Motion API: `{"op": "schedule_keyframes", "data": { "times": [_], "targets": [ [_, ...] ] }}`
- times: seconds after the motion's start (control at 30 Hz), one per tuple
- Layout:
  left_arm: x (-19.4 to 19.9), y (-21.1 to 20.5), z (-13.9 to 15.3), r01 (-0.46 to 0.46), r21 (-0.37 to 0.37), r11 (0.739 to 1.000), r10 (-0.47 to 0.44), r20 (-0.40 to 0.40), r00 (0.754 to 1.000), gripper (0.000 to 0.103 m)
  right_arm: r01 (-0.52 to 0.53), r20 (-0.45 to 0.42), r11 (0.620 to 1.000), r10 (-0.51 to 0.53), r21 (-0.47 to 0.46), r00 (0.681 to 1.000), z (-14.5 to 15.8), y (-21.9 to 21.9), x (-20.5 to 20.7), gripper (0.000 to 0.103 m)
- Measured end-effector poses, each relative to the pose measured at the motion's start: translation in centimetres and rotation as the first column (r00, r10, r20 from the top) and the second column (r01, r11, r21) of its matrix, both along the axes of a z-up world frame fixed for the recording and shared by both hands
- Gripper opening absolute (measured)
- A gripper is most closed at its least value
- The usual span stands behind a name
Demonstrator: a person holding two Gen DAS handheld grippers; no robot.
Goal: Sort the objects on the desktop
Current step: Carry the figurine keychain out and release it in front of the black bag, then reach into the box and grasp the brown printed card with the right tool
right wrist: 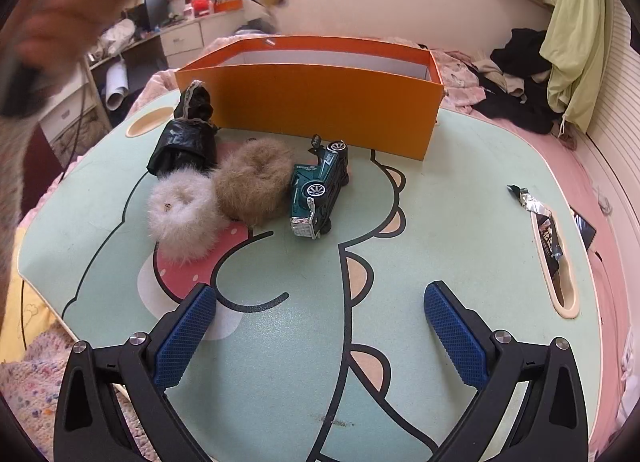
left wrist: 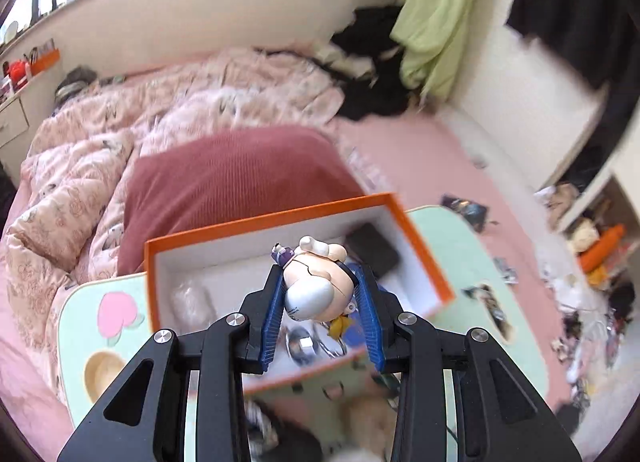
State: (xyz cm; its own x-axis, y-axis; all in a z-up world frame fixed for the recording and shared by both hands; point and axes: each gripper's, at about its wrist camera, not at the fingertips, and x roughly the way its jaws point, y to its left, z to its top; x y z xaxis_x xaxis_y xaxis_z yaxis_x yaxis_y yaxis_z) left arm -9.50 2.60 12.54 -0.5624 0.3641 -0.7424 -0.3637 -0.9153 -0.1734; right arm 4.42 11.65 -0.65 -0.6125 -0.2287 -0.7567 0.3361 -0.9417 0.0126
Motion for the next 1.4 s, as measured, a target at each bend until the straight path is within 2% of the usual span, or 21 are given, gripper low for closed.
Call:
{"op": "schedule_keyframes", "data": {
  "times": [0.1, 0.17, 0.23, 0.37, 0.53, 0.73, 0.77, 0.83, 0.87, 0.97, 1.13, 1.2, 1.23, 1.27, 1.33, 1.4],
  "targets": [
    [4.3, -2.7, 1.0, 0.014, 0.046, 0.999, -0.012, -0.049, 0.999, 0.036, 0.000, 0.000, 1.000, 0.000, 0.000, 1.000, 0.0, 0.0, 0.0, 0.103],
    [7.0, -4.7, 0.2, -0.011, 0.063, 0.998, 0.014, -0.048, 0.999, 0.036, 0.002, 0.001, 1.000, -0.002, 0.001, 1.000, 0.0, 0.0, 0.0, 0.103],
    [8.8, -6.6, -1.3, -0.065, 0.071, 0.995, 0.067, -0.036, 0.997, 0.036, 0.002, 0.001, 1.000, -0.002, 0.002, 1.000, 0.0, 0.0, 0.0, 0.103],
    [11.5, -9.0, -4.9, -0.178, 0.021, 0.984, 0.178, -0.015, 0.984, 0.036, 0.002, 0.001, 1.000, -0.002, 0.002, 1.000, 0.1, 0.0, -0.1, 0.103],
    [11.9, -8.5, -9.4, -0.137, -0.029, 0.990, 0.138, 0.069, 0.988, 0.036, 0.002, 0.001, 1.000, -0.002, 0.001, 1.000, 0.1, 0.1, -0.1, 0.103],
    [12.1, -5.3, -9.6, -0.071, 0.004, 0.997, 0.070, 0.042, 0.997, 0.038, 0.002, 0.001, 1.000, -0.002, 0.001, 1.000, 0.1, 0.2, -0.1, 0.103],
    [12.3, -5.5, -9.4, -0.069, 0.015, 0.998, 0.068, 0.039, 0.997, 0.040, 0.002, 0.001, 1.000, -0.002, 0.001, 1.000, 0.1, 0.2, -0.1, 0.103],
    [12.8, -6.1, -8.9, -0.079, 0.035, 0.996, 0.078, 0.023, 0.997, 0.068, 0.003, 0.001, 1.000, -0.003, 0.001, 1.000, 0.1, 0.2, -0.1, 0.103],
    [13.0, -6.7, -8.6, -0.093, 0.040, 0.995, 0.093, 0.002, 0.996, 0.078, 0.003, 0.001, 1.000, -0.003, 0.002, 1.000, 0.1, 0.2, -0.1, 0.103],
    [14.4, -7.9, -8.5, -0.138, 0.024, 0.990, 0.139, -0.054, 0.989, 0.080, 0.003, 0.002, 1.000, -0.003, 0.001, 1.000, 0.2, 0.2, -0.1, 0.103],
    [15.8, -7.5, -11.5, -0.126, -0.031, 0.992, 0.127, 0.018, 0.992, 0.082, 0.004, 0.001, 1.000, -0.004, 0.003, 1.000, 0.2, 0.2, -0.2, 0.103],
    [16.3, -6.1, -12.4, -0.127, -0.087, 0.988, 0.123, -0.047, 0.991, 0.092, 0.006, 0.001, 1.000, -0.006, 0.006, 1.000, 0.2, 0.3, -0.1, 0.103],
    [16.5, -5.1, -13.0, -0.133, -0.129, 0.983, 0.123, -0.084, 0.989, 0.103, 0.007, 0.001, 1.000, -0.007, 0.005, 1.000, 0.1, 0.4, 0.0, 0.103],
    [16.7, -4.1, -13.3, -0.127, -0.165, 0.978, 0.110, -0.112, 0.988, 0.103, 0.007, 0.002, 1.000, -0.007, 0.008, 1.000, 0.1, 0.4, -0.1, 0.103],
    [16.7, -3.3, -13.2, -0.072, -0.173, 0.982, 0.055, -0.100, 0.994, 0.103, 0.007, 0.003, 1.000, -0.007, 0.006, 1.000, 0.1, 0.5, -0.1, 0.103],
    [16.5, -3.6, -13.2, -0.069, -0.159, 0.985, 0.056, -0.087, 0.995, 0.103, 0.007, 0.005, 1.000, -0.007, 0.007, 1.000, 0.1, 0.6, -0.3, 0.103]
  ]
}}
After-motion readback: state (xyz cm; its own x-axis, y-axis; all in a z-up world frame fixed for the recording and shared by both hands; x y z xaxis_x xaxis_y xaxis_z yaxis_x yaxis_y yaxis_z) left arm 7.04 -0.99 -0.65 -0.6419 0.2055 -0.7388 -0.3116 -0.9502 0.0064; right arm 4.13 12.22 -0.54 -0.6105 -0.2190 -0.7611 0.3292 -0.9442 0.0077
